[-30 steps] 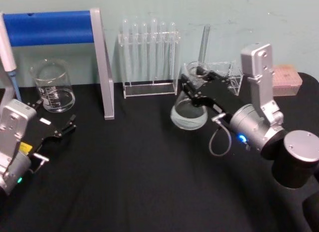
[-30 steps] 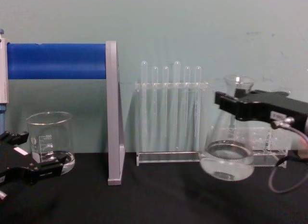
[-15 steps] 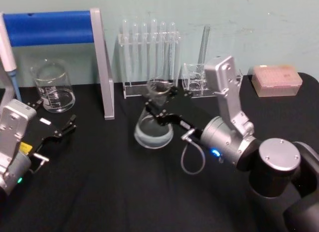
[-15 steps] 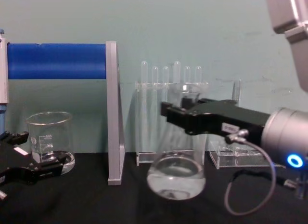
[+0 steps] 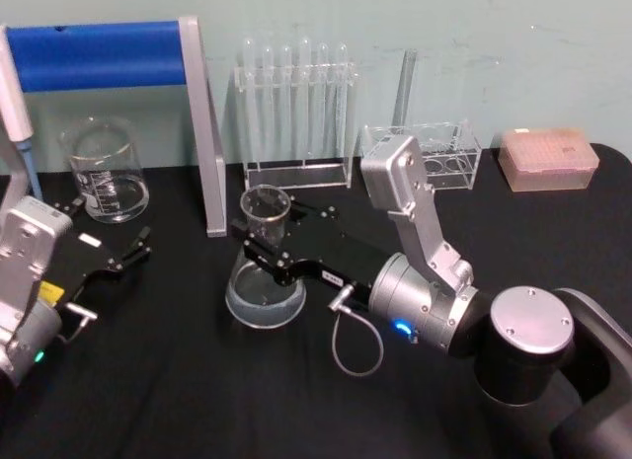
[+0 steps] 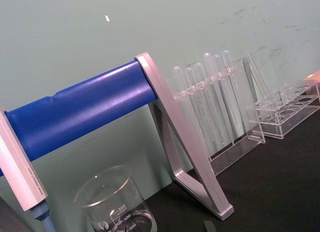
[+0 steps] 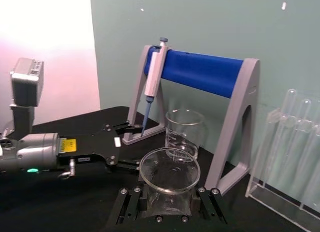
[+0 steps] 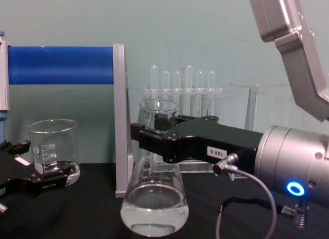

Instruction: Grasp the erlenmeyer flask with one hand, shake it three times, then place it back.

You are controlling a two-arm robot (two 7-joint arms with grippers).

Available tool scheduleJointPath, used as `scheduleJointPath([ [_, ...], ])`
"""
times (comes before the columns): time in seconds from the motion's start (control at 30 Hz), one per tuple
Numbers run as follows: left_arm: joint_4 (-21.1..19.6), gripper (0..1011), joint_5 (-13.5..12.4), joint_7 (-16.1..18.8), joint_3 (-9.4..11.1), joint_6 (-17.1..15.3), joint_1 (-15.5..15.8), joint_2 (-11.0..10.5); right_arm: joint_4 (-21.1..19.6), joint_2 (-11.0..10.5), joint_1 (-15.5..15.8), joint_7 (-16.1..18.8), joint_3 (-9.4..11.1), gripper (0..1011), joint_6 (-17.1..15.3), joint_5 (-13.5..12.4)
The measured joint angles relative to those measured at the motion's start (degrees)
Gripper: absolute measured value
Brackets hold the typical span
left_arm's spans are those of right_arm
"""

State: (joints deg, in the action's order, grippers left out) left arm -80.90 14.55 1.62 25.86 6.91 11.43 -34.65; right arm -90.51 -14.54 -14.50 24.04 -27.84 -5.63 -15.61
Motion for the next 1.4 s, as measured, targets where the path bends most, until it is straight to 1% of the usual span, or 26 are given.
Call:
scheduleJointPath([
  [0.1, 0.0, 1001, 0.0, 0.0, 0.0, 0.0, 0.0, 0.0, 0.0, -0.4, -0.1, 0.2, -0.5, 450, 0.3, -0.3],
  [0.23, 0.0, 1001, 0.0, 0.0, 0.0, 0.0, 0.0, 0.0, -0.1, -0.6, -0.2, 0.0, -0.5, 450, 0.4, -0.6],
  [0.43, 0.0, 1001, 0.0, 0.0, 0.0, 0.0, 0.0, 0.0, 0.0, -1.1, -0.3, -1.4, 0.5, 449, 0.5, -1.0],
  [0.63, 0.0, 1001, 0.0, 0.0, 0.0, 0.0, 0.0, 0.0, 0.5, -1.7, -0.3, -3.6, 3.0, 450, 0.5, -1.4],
  [0.67, 0.0, 1001, 0.0, 0.0, 0.0, 0.0, 0.0, 0.0, 0.7, -1.9, -0.3, -4.2, 3.8, 450, 0.5, -1.4],
  [0.7, 0.0, 1001, 0.0, 0.0, 0.0, 0.0, 0.0, 0.0, 0.7, -1.9, -0.3, -4.2, 3.8, 449, 0.5, -1.4],
  [0.8, 0.0, 1001, 0.0, 0.0, 0.0, 0.0, 0.0, 0.0, 1.1, -2.2, -0.3, -5.8, 5.8, 450, 0.5, -1.4],
  [0.87, 0.0, 1001, 0.0, 0.0, 0.0, 0.0, 0.0, 0.0, 1.3, -2.3, -0.3, -6.4, 6.6, 450, 0.6, -1.4],
  [0.9, 0.0, 1001, 0.0, 0.0, 0.0, 0.0, 0.0, 0.0, 1.5, -2.4, -0.3, -6.9, 7.4, 449, 0.6, -1.3],
  [0.97, 0.0, 1001, 0.0, 0.0, 0.0, 0.0, 0.0, 0.0, 1.6, -2.4, -0.2, -7.4, 8.1, 449, 0.6, -1.3],
  [1.0, 0.0, 1001, 0.0, 0.0, 0.0, 0.0, 0.0, 0.0, 1.8, -2.5, -0.2, -8.0, 8.9, 450, 0.6, -1.2],
  [1.1, 0.0, 1001, 0.0, 0.0, 0.0, 0.0, 0.0, 0.0, 2.0, -2.5, -0.1, -8.8, 10.1, 450, 0.6, -1.1],
  [1.23, 0.0, 1001, 0.0, 0.0, 0.0, 0.0, 0.0, 0.0, 2.3, -2.4, 0.1, -10.0, 12.2, 449, 0.3, -0.9],
  [1.33, 0.0, 1001, 0.0, 0.0, 0.0, 0.0, 0.0, 0.0, 2.4, -2.3, 0.3, -10.5, 13.1, 449, 0.3, -0.7],
  [1.4, 0.0, 1001, 0.0, 0.0, 0.0, 0.0, 0.0, 0.0, 2.6, -2.2, 0.4, -11.0, 14.0, 449, 0.2, -0.4],
])
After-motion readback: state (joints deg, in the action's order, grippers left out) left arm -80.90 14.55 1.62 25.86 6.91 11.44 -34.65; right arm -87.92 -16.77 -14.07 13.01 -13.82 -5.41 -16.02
